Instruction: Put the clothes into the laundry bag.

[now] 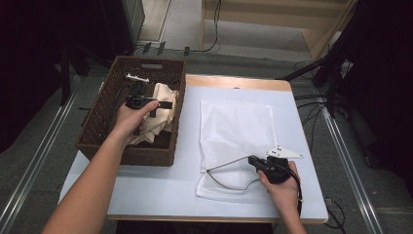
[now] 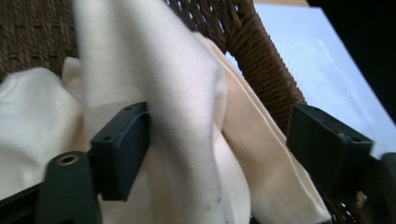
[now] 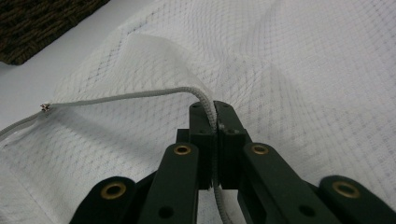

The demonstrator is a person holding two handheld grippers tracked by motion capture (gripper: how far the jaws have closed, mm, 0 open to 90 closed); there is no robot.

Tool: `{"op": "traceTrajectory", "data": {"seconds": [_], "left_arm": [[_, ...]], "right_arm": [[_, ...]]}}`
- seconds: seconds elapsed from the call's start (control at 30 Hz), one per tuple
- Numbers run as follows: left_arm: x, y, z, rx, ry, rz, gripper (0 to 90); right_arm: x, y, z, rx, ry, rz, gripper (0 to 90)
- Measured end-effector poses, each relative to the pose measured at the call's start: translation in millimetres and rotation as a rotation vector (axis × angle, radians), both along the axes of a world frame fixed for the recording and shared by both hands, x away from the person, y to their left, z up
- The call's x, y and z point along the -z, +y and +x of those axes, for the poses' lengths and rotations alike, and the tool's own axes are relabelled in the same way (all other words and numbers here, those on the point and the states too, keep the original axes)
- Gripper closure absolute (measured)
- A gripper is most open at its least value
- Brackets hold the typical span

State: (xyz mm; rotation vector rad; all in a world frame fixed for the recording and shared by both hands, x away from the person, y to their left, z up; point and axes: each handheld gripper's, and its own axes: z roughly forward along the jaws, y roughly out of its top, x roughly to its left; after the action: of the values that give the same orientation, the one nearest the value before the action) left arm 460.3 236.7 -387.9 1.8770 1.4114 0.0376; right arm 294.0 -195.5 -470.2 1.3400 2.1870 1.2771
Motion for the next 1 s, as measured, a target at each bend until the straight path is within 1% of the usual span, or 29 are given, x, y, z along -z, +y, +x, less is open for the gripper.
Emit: {"op": "traceTrajectory", "data": {"seconds": [0.03, 0.07, 0.1, 0.13, 0.17, 0.2, 0.23, 0.27, 0.3, 0.33, 0.37, 0.4, 0.43, 0.47, 0.5, 0.53, 0.57, 0.63, 0.67, 0.7, 0.73, 0.77, 0.8, 0.83, 0.87, 0.9, 0.93, 0.97, 1.0], "left_arm": [[3.5, -3.1, 1.0, -0.005, 0.025, 0.038, 18.3], [8.1, -5.4, 2.2, -0.013, 0.057, 0.091, 20.3], [13.2, -7.2, 3.3, -0.008, 0.088, 0.134, 20.3], [18.7, -9.1, 3.9, 0.006, 0.112, 0.168, 25.0], [22.5, -10.5, 4.0, 0.018, 0.130, 0.189, 25.0], [27.3, -12.4, 4.2, 0.027, 0.163, 0.232, 42.5], [28.9, -13.2, 4.0, 0.026, 0.170, 0.268, 56.6], [28.1, -12.5, 3.6, 0.032, 0.168, 0.327, 69.0], [25.5, -10.1, 3.9, 0.024, 0.173, 0.326, 69.0], [21.8, -7.0, 3.9, 0.028, 0.177, 0.317, 79.9], [18.8, -4.8, 3.2, 0.039, 0.169, 0.323, 80.5], [8.6, 3.0, -0.6, 0.043, 0.145, 0.329, 80.7], [8.6, 3.0, -0.6, 0.043, 0.145, 0.329, 80.7], [1.8, 10.0, -4.1, 0.030, 0.123, 0.343, 80.7], [-1.9, 13.4, -7.1, 0.015, 0.104, 0.380, 80.7], [-6.2, 18.6, -12.2, 0.010, 0.077, 0.487, 80.8], [-6.9, 22.9, -14.6, 0.012, 0.076, 0.536, 80.4], [-4.7, 37.3, -19.0, 0.029, 0.135, 0.575, 79.9], [-1.6, 45.8, -20.7, 0.027, 0.159, 0.608, 78.3], [2.1, 51.9, -22.0, 0.007, 0.171, 0.641, 57.2], [3.5, 53.8, -22.2, -0.009, 0.171, 0.647, 57.2], [5.8, 57.3, -22.5, -0.043, 0.178, 0.657, 46.3], [7.9, 59.0, -22.1, -0.064, 0.185, 0.666, 31.8], [9.1, 59.4, -21.9, -0.062, 0.196, 0.650, 25.7], [11.0, 58.0, -21.9, -0.061, 0.193, 0.656, 24.5], [13.4, 55.8, -21.4, -0.058, 0.194, 0.680, 18.1], [17.5, 53.4, -20.8, -0.059, 0.206, 0.701, 15.0], [21.9, 52.0, -20.4, -0.058, 0.225, 0.705, 15.0], [29.4, 52.2, -19.6, -0.046, 0.247, 0.688, 12.4]], "right_arm": [[0.1, 0.1, -0.1, -0.001, 0.001, 0.001, 88.3], [0.4, 0.8, -0.2, -0.003, 0.001, -0.001, 88.3], [0.4, 0.8, -0.2, -0.003, 0.001, -0.001, 88.3], [0.9, 1.8, -0.3, -0.005, 0.001, -0.003, 88.3], [0.9, 1.8, -0.3, -0.005, 0.001, -0.003, 88.3], [1.7, 2.1, -0.1, -0.008, 0.002, -0.006, 88.3], [1.8, 2.3, -0.3, -0.006, 0.005, -0.006, 88.3], [2.0, 2.4, -0.4, -0.006, 0.006, -0.008, 88.3], [2.0, 2.4, -0.4, -0.006, 0.006, -0.008, 88.3], [2.1, 1.7, -0.5, -0.007, 0.003, -0.009, 88.3], [2.3, 1.2, -0.3, -0.007, 0.001, -0.010, 88.3], [2.4, 0.5, -0.2, -0.007, 0.002, -0.011, 88.3], [2.4, 0.5, -0.2, -0.007, 0.002, -0.011, 88.3], [2.9, -0.2, 0.1, -0.007, -0.001, -0.012, 88.3], [3.0, -0.7, -0.1, -0.006, 0.002, -0.010, 88.3], [3.0, -0.9, -0.2, -0.004, 0.004, -0.009, 88.3], [2.8, -1.2, -0.6, -0.003, 0.005, -0.005, 88.3], [2.5, -1.0, -0.9, -0.004, 0.004, -0.006, 88.3], [2.2, -0.7, -1.2, -0.005, 0.004, -0.008, 88.3], [2.2, 0.7, -1.5, -0.007, 0.005, -0.011, 88.3], [2.2, 0.7, -1.5, -0.007, 0.005, -0.011, 88.3], [2.4, 0.9, -1.2, -0.008, 0.003, -0.013, 88.3], [2.7, 2.0, -1.1, -0.007, 0.004, -0.013, 88.3], [2.9, 2.9, -1.2, -0.009, 0.005, -0.014, 88.3], [3.0, 3.7, -1.3, -0.009, 0.007, -0.017, 88.3], [3.0, 4.9, -1.7, -0.011, 0.004, -0.020, 88.3], [3.2, 5.3, -1.9, -0.013, 0.004, -0.021, 88.3], [3.2, 5.3, -1.9, -0.013, 0.004, -0.021, 88.3], [3.4, 5.4, -2.0, -0.012, 0.005, -0.022, 88.2]]}}
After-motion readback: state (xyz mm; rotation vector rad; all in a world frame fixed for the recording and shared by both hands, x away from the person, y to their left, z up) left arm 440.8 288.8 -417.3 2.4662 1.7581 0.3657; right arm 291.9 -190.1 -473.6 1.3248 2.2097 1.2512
